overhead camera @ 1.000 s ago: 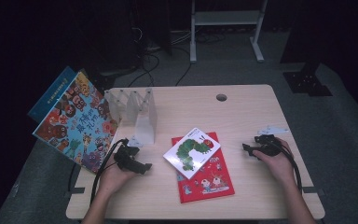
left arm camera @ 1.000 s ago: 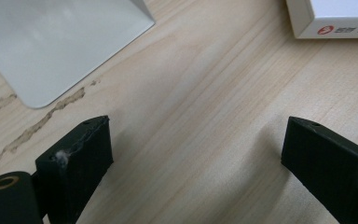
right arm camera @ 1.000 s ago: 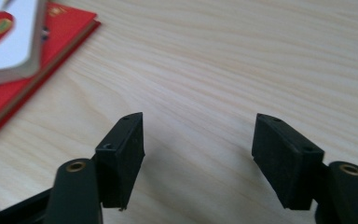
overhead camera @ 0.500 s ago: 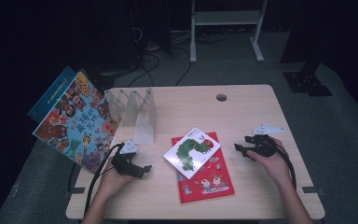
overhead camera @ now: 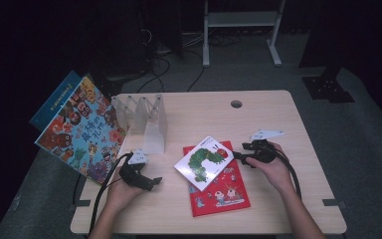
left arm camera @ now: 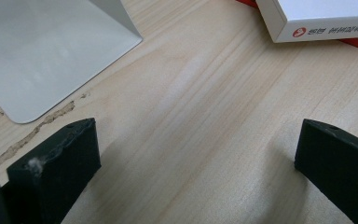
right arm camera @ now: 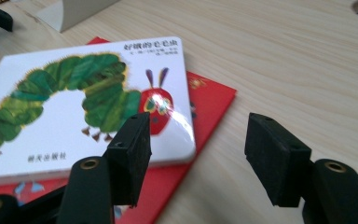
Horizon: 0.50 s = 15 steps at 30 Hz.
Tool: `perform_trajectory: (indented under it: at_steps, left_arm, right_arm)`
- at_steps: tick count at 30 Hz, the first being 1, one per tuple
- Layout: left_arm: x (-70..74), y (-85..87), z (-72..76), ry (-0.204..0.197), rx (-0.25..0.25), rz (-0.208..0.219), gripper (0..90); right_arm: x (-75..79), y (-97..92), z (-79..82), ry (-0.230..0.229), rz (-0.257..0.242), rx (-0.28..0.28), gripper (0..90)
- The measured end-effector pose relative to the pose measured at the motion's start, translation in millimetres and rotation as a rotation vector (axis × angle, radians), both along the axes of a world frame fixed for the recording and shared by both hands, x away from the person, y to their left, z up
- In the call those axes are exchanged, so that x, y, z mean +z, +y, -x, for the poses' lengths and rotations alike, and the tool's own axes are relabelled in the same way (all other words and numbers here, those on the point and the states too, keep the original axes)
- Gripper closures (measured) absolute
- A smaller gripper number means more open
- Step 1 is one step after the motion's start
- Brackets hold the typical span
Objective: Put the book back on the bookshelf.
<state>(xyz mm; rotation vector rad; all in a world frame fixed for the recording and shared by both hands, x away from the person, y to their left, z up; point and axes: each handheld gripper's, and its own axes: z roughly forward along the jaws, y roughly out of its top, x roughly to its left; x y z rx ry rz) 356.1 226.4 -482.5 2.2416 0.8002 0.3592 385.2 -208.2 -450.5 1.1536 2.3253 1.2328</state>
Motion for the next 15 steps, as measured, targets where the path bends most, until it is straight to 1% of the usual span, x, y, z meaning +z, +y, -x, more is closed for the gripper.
perform_trajectory:
  at_steps: [2, 5, 7, 10, 12, 14, 15]
  left_arm:
    - [0.1, 0.0, -0.1, 0.001, -0.001, -0.001, 0.0]
    - [0.2, 0.1, -0.2, 0.002, -0.001, -0.001, 0.0]
    - [0.3, 0.3, -0.4, 0.002, -0.003, -0.003, 0.0]
    - [0.3, 0.4, -0.6, 0.001, -0.005, -0.003, 0.0]
    - [0.1, 0.5, -1.1, 0.0, -0.006, -0.001, 0.0]
    - [0.1, 0.7, -1.6, 0.0, -0.007, -0.001, 0.0]
    - [0.2, 0.7, -1.9, 0.001, -0.007, -0.002, 0.0]
  right_arm:
    - [-1.2, 5.7, -5.0, 0.009, -0.013, 0.01, 39.9]
    - [0.2, 12.8, -12.7, 0.007, -0.017, 0.023, 39.7]
    - [-0.3, 18.1, -17.8, 0.01, -0.032, 0.035, 39.2]
    - [-2.0, 27.9, -24.5, 0.022, -0.018, 0.058, 37.4]
    - [-2.8, 32.2, -27.9, 0.02, -0.006, 0.066, 37.8]
    - [-4.5, 33.3, -30.1, 0.023, -0.009, 0.066, 38.0]
    - [-6.2, 33.2, -30.9, 0.033, -0.02, 0.069, 38.0]
